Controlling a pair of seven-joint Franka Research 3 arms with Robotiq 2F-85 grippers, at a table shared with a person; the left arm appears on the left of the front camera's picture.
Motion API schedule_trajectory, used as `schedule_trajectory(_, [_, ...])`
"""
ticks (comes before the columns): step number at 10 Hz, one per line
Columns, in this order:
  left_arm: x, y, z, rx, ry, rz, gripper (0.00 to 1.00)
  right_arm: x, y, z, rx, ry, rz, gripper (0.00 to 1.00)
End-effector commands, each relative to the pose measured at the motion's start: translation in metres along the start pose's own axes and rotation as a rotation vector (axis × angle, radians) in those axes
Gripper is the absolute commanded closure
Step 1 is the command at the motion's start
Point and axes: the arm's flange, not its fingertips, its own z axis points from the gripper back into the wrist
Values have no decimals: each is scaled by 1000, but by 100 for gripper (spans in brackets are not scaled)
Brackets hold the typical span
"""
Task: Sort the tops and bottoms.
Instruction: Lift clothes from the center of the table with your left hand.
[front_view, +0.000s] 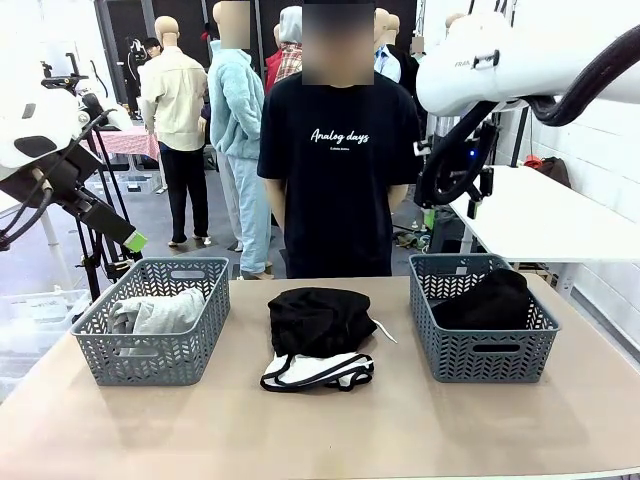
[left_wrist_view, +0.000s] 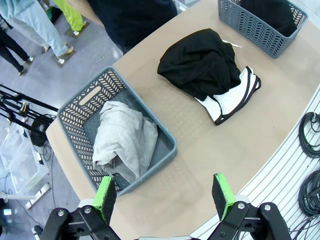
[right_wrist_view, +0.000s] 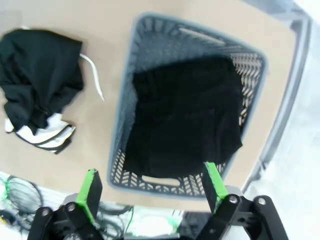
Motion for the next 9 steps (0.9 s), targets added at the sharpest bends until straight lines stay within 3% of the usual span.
schedule_trajectory(1, [-2,1,0,-4,1,1,0,-57,-1,26,63,-215,145,0])
schedule_trajectory(2, [-2,1,0,-4,1,1,0,-81,-6,42,83,-308,200,0])
schedule_trajectory(5, [-2,1,0,-4,1,1,0,-122,-17,62,196,-377,274,0])
schedule_trajectory(7, [-2,1,0,-4,1,1,0,-129,-21,62,264,-425,328,0])
schedule_trajectory(9, [-2,1,0,-4,1,1,0,-116,-22,60,315,-406,369,0])
